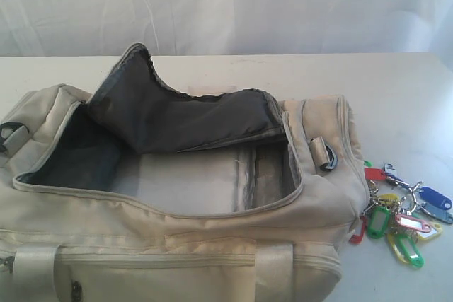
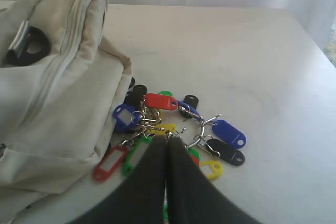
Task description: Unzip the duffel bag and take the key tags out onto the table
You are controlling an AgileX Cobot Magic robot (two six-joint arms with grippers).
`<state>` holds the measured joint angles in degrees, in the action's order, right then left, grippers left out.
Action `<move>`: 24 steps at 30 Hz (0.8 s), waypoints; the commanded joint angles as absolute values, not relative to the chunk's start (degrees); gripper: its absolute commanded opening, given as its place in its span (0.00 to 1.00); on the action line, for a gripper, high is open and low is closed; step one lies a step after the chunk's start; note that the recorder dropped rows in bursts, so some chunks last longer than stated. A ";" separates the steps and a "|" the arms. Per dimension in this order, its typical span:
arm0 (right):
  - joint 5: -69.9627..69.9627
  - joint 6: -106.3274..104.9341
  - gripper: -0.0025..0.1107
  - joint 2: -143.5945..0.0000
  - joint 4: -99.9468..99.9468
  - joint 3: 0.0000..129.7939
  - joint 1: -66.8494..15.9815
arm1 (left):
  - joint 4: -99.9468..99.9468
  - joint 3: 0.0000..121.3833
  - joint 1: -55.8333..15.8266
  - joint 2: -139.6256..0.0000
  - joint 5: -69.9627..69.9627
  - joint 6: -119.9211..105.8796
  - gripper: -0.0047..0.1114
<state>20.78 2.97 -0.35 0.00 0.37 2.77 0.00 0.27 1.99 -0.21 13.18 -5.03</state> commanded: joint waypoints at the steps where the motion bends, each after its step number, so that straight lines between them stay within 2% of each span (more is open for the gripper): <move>1: 20.50 3.30 0.02 0.00 -0.38 0.00 2.43 | -0.65 0.00 1.57 0.00 12.01 -4.79 0.04; 11: 20.50 3.30 0.02 0.00 -0.38 0.00 2.43 | -0.65 0.00 1.57 0.00 13.77 -4.79 0.04; 17: 20.50 3.30 0.02 0.00 -0.38 0.00 2.43 | 0.00 0.00 1.57 0.00 13.77 9.89 0.04; 24: 20.50 3.30 0.02 0.00 -0.38 0.00 2.43 | 0.00 0.00 1.57 0.00 13.77 8.77 0.04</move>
<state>20.78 2.97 -0.35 0.00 0.37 2.77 -0.50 0.27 1.99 -0.21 13.46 8.77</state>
